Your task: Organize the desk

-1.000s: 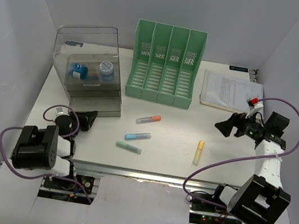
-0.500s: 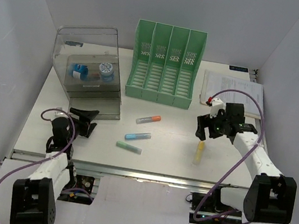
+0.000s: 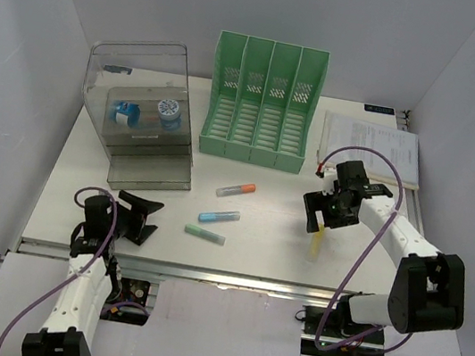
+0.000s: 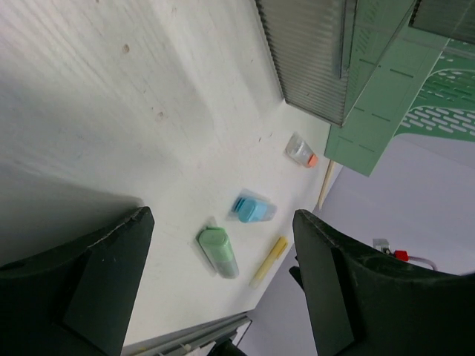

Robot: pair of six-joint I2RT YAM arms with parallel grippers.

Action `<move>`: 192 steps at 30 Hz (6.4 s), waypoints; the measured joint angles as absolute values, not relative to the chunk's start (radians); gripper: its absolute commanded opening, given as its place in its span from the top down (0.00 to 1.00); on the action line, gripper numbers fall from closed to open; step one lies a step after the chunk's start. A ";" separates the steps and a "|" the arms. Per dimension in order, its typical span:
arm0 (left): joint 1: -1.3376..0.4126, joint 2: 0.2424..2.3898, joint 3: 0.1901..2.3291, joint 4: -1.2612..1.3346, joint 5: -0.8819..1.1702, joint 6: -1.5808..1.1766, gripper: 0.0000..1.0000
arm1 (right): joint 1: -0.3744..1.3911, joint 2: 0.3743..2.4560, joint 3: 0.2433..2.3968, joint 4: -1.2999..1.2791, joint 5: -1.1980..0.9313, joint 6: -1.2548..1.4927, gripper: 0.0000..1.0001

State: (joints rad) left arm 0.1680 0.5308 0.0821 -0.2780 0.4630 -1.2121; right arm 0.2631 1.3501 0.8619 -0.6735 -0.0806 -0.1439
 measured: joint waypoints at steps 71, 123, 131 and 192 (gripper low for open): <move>0.168 0.192 0.152 -0.650 0.622 -1.089 0.12 | 1.082 2.378 2.158 -0.272 -0.051 -0.745 0.19; -0.671 1.494 0.755 -0.636 0.077 -1.531 0.80 | -0.012 0.893 0.762 -0.226 -1.187 -0.450 0.10; -0.672 1.452 0.717 -0.616 0.084 -1.535 0.98 | -0.026 0.886 0.761 -0.225 -1.195 -0.448 0.10; 0.135 0.543 0.482 -0.394 0.402 -0.774 0.07 | 0.887 1.918 1.279 -0.373 -0.389 -0.994 0.03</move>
